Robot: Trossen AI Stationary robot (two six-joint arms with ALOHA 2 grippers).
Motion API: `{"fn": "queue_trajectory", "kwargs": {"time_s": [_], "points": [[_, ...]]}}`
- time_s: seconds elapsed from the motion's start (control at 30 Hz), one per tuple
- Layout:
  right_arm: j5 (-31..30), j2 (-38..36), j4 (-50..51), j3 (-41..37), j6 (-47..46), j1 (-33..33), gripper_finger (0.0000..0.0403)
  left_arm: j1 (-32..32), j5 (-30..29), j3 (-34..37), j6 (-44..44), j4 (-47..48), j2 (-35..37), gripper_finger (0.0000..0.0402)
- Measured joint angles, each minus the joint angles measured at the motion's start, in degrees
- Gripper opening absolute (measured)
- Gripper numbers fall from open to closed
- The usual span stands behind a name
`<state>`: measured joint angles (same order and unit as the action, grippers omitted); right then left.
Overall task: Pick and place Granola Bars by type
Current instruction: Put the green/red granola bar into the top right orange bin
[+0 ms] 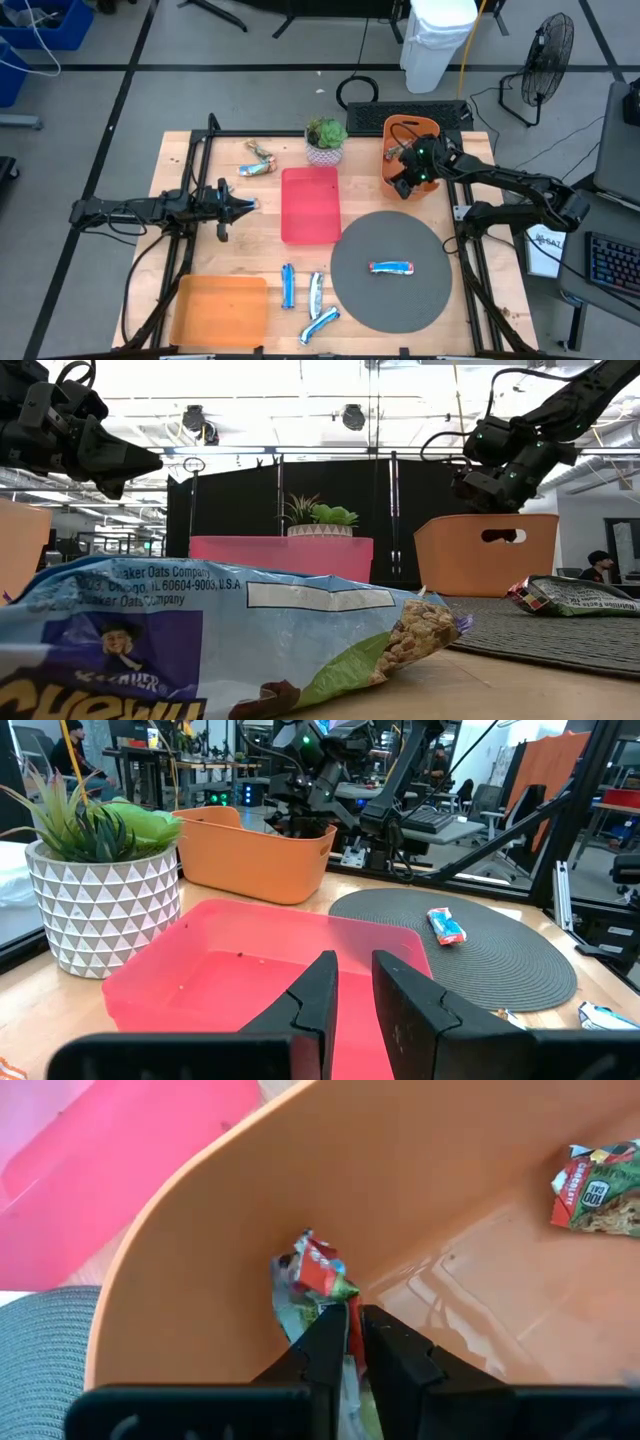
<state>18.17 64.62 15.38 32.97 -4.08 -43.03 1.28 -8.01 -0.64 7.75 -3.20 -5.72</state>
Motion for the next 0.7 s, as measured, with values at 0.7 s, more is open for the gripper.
{"fn": "queue_trajectory", "kwargs": {"time_s": [0.7], "points": [[0.11, -2.5, -4.08, 0.0, -3.1, 0.02, 0.0113, 0.0, 0.0, 0.0, 0.0, 0.0, -0.02, 0.0072]]}}
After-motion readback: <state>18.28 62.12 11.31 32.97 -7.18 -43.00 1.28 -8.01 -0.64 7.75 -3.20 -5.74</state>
